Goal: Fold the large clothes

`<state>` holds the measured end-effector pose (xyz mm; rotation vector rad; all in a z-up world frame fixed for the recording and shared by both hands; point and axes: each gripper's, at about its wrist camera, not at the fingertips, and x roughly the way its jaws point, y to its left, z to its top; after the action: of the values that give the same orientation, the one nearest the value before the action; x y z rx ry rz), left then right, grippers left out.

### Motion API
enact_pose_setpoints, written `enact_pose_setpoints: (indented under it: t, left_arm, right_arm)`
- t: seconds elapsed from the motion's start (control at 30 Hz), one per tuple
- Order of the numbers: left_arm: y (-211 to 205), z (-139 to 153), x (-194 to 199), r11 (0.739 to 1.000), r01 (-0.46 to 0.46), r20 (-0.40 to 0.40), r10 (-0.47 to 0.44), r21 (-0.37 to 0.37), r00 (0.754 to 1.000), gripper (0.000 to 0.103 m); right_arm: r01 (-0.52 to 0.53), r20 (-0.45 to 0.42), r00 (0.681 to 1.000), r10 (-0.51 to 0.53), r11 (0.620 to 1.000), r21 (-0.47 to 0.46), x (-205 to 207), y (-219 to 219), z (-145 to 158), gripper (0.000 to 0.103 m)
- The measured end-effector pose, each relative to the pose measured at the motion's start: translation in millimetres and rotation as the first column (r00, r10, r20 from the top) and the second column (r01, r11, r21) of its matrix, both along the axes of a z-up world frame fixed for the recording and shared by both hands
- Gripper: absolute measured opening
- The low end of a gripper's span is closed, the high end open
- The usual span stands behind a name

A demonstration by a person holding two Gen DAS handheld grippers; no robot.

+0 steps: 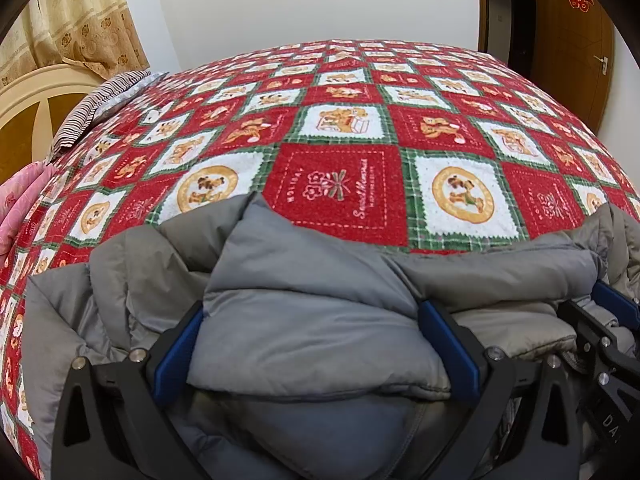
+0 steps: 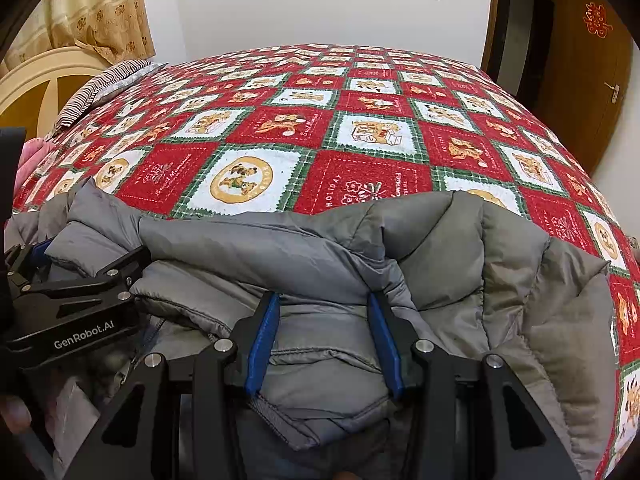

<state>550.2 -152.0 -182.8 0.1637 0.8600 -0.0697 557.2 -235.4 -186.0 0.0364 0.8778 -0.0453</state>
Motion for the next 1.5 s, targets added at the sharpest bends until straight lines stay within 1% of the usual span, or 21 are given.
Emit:
enact_pose_setpoints:
  t: [0.2,0.3,0.37,0.43,0.47,0.5,0.53,0.57,0.63,0.67,0.7,0.77,0.83,0.87,0.93,1.0,1.07,1.1,1.2,1.37,1.5]
  left_arm:
    - [-2.6,-2.6,0.3,1.000,-0.001,-0.002,0.001,0.011,1.000,0.103]
    - [-6.9,-2.7,-0.2,0.999,-0.005,0.002,0.005,0.038,1.000,0.103]
    - [-9.1,1.1,-1.4,0.998,-0.002,0.003,0.001,0.058,1.000,0.103]
    - [-1.8,14.1,-3.7,0.999,-0.008,-0.005,0.008,0.040,1.000,0.103]
    - [8.2,28.7,-12.8,1.000,-0.011,0.002,0.011,-0.016,1.000,0.102]
    - [15.7,38.9,-20.8,0.999,-0.005,0.013,0.006,-0.053,1.000,0.102]
    - [23.9,49.3,-31.8,0.997,0.002,0.027,0.000,-0.072,1.000,0.103]
    - [35.2,61.2,-51.2,0.998,0.015,0.043,-0.012,-0.069,0.999,0.103]
    - [51.5,71.7,-80.6,0.999,0.043,0.055,-0.041,-0.029,0.998,0.103]
    - [66.1,75.3,-105.7,0.998,0.057,0.072,-0.056,-0.008,0.996,0.103]
    - [76.4,75.7,-121.0,0.998,0.061,0.077,-0.061,0.011,0.995,0.103]
    - [101.9,69.9,-163.3,0.995,0.059,0.073,-0.065,0.079,0.995,0.103]
    - [124.4,62.5,-191.9,0.995,0.053,0.058,-0.058,0.088,0.997,0.103]
    - [137.7,55.8,-213.1,0.994,0.037,0.048,-0.042,0.100,0.998,0.103]
    - [155.1,46.8,-238.4,0.993,0.017,0.030,-0.020,0.115,0.999,0.103]
    - [172.3,37.9,-270.1,0.995,-0.013,0.003,0.013,0.103,1.000,0.103]
    - [184.2,31.8,-301.7,0.998,-0.023,-0.019,0.024,0.066,1.000,0.103]
    - [186.9,30.0,-312.9,0.998,-0.023,-0.024,0.024,0.060,0.999,0.103]
    - [189.7,24.4,-348.7,0.999,-0.020,-0.033,0.021,0.037,0.999,0.103]
    - [196.6,13.8,-378.2,1.000,0.001,-0.070,-0.002,-0.017,0.998,0.103]
    - [206.1,4.8,-398.4,1.000,0.008,-0.066,-0.009,-0.009,0.998,0.103]
  right_arm:
    - [-0.001,-0.007,1.000,0.001,1.000,-0.022,1.2,2.3,0.2,0.047]
    - [-0.004,-0.015,1.000,0.003,0.999,-0.038,2.0,4.2,1.2,0.047]
    - [-0.018,-0.025,1.000,0.018,0.999,-0.028,2.4,2.2,4.5,0.048]
    - [-0.041,-0.049,0.998,0.041,0.999,0.013,-3.9,-6.2,17.4,0.050]
    - [-0.034,-0.045,0.998,0.036,0.999,0.034,-10.2,-8.9,24.9,0.054]
    - [-0.028,-0.027,0.999,0.030,0.998,0.064,-23.8,-16.8,36.9,0.060]
    - [-0.030,-0.019,0.999,0.032,0.997,0.071,-39.2,-22.0,45.9,0.064]
    - [-0.032,-0.019,0.999,0.034,0.997,0.067,-50.9,-25.9,51.2,0.068]
    - [-0.025,-0.028,0.999,0.027,0.998,0.049,-92.6,-40.2,56.0,0.068]
    - [-0.017,-0.036,0.999,0.019,0.999,0.050,-108.2,-45.7,54.5,0.068]
    - [-0.004,-0.055,0.998,0.007,0.998,0.060,-133.4,-56.1,49.7,0.068]
    - [0.020,-0.076,0.997,-0.015,0.998,0.066,-169.5,-69.4,41.3,0.068]
    - [0.048,-0.084,0.996,-0.042,0.996,0.073,-213.3,-84.4,33.4,0.068]
    - [0.066,-0.086,0.995,-0.059,0.995,0.072,-229.7,-89.1,31.4,0.068]
    - [0.092,-0.079,0.993,-0.085,0.992,0.087,-263.4,-97.4,28.8,0.068]
    - [0.104,-0.074,0.993,-0.097,0.990,0.096,-295.3,-100.5,27.8,0.068]
    - [0.107,-0.064,0.993,-0.100,0.988,0.114,-326.4,-100.5,27.2,0.068]
    - [0.104,-0.063,0.993,-0.096,0.987,0.124,-344.4,-99.8,26.3,0.068]
    - [0.092,-0.051,0.995,-0.087,0.988,0.120,-381.1,-94.2,25.7,0.068]
    - [0.089,-0.046,0.995,-0.084,0.988,0.126,-423.3,-87.2,16.4,0.068]
    - [0.077,-0.052,0.996,-0.071,0.989,0.127,-451.7,-81.1,4.4,0.068]
